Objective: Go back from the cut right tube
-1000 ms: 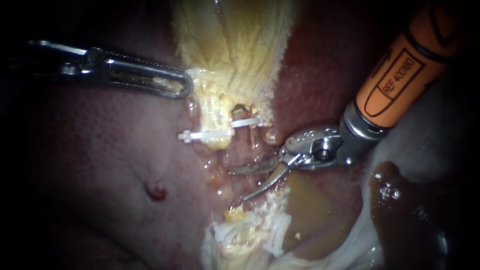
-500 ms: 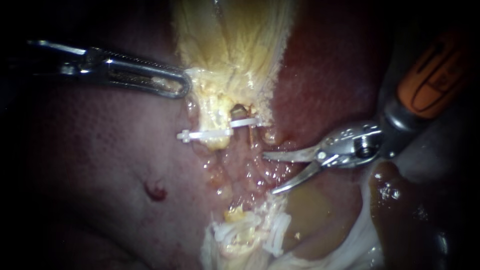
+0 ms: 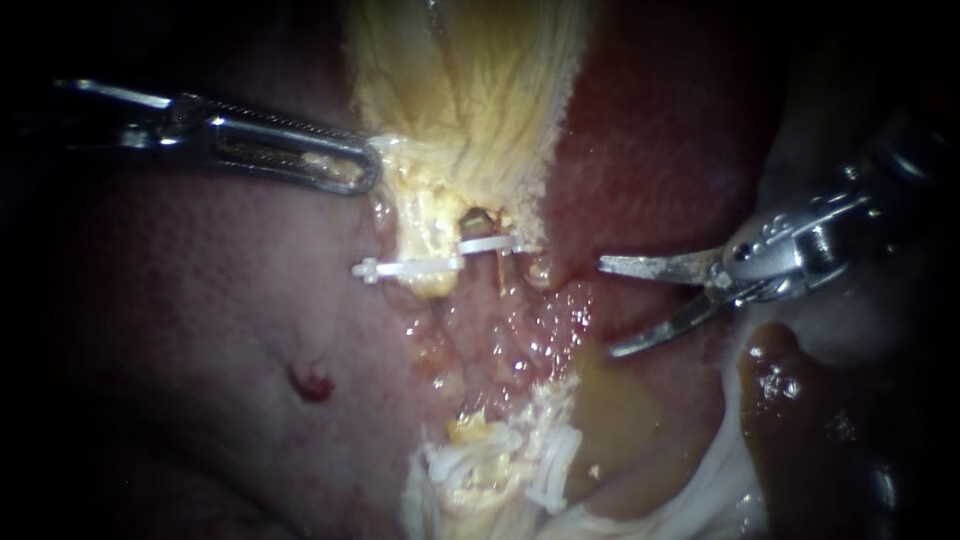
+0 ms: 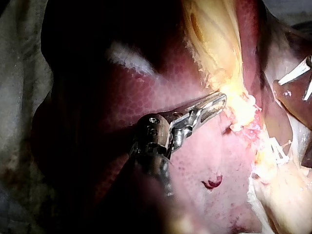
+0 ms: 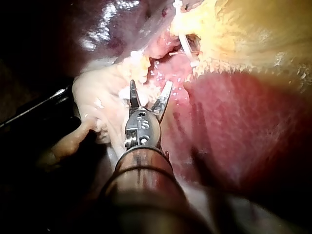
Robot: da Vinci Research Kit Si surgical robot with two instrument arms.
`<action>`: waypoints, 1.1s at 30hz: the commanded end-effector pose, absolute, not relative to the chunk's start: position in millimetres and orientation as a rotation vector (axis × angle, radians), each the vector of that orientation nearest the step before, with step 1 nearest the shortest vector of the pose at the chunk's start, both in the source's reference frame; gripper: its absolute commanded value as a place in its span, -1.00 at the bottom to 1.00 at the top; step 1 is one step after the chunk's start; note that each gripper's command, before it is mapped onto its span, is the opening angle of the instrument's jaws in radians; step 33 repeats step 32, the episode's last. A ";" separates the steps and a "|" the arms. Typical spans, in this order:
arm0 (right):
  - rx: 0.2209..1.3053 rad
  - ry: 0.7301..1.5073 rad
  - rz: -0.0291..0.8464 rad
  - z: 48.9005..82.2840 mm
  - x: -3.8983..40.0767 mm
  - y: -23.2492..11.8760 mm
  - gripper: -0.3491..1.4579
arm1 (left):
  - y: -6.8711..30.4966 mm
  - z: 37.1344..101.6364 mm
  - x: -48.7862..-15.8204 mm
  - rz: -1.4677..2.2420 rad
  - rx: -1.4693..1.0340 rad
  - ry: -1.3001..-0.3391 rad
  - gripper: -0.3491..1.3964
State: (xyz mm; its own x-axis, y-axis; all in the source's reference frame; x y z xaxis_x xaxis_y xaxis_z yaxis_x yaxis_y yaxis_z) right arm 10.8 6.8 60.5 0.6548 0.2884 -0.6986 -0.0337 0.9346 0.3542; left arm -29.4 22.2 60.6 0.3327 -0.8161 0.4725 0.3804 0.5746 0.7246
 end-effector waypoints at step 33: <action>0.325 0.842 0.180 60.7 10.7 6.9 0.99 | 19.1 65.1 -35.6 -0.801 0.576 -0.933 -1.00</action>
